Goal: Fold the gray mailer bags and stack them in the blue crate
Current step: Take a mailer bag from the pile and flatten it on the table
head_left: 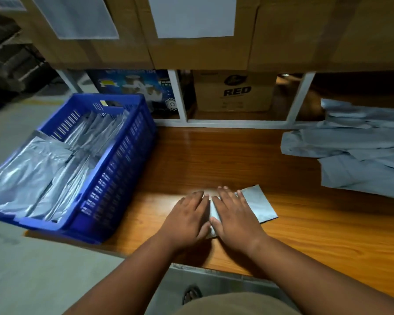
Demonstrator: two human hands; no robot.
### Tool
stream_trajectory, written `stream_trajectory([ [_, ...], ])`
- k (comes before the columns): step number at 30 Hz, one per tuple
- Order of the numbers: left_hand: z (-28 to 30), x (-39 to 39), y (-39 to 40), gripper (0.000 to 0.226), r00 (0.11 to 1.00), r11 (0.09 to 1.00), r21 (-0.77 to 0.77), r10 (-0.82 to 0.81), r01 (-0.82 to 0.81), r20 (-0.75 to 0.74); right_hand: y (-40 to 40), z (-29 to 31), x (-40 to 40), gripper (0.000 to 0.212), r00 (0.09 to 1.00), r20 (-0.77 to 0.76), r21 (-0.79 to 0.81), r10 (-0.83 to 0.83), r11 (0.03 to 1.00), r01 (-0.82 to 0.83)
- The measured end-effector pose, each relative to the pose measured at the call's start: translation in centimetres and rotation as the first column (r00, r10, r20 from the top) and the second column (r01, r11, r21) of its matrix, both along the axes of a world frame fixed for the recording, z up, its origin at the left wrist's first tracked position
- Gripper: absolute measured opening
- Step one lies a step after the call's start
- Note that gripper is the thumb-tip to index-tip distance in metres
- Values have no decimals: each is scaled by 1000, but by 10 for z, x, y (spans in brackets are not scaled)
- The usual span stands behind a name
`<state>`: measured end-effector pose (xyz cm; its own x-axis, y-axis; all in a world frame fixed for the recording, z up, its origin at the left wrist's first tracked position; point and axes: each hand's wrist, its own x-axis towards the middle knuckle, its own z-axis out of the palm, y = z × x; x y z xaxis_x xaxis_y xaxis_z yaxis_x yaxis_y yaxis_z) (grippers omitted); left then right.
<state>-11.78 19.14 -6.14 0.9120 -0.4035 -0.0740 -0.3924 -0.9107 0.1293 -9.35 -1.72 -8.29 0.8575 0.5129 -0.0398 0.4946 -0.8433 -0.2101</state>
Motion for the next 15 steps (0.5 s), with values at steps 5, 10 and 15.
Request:
stream_trajectory([
  [5, -19, -10, -19, 77, 992, 992, 4, 126, -126, -30, 1, 3, 7, 70, 996, 48, -42, 77, 996, -75],
  [10, -37, -8, -22, 81, 985, 987, -7, 159, -160, -73, -2, -4, 15, 68, 997, -15, -45, 78, 996, -79],
  [15, -38, 13, -23, 81, 987, 992, 7, 126, -126, -95, 8, -7, 19, 67, 1000, 22, -91, -18, 996, 20],
])
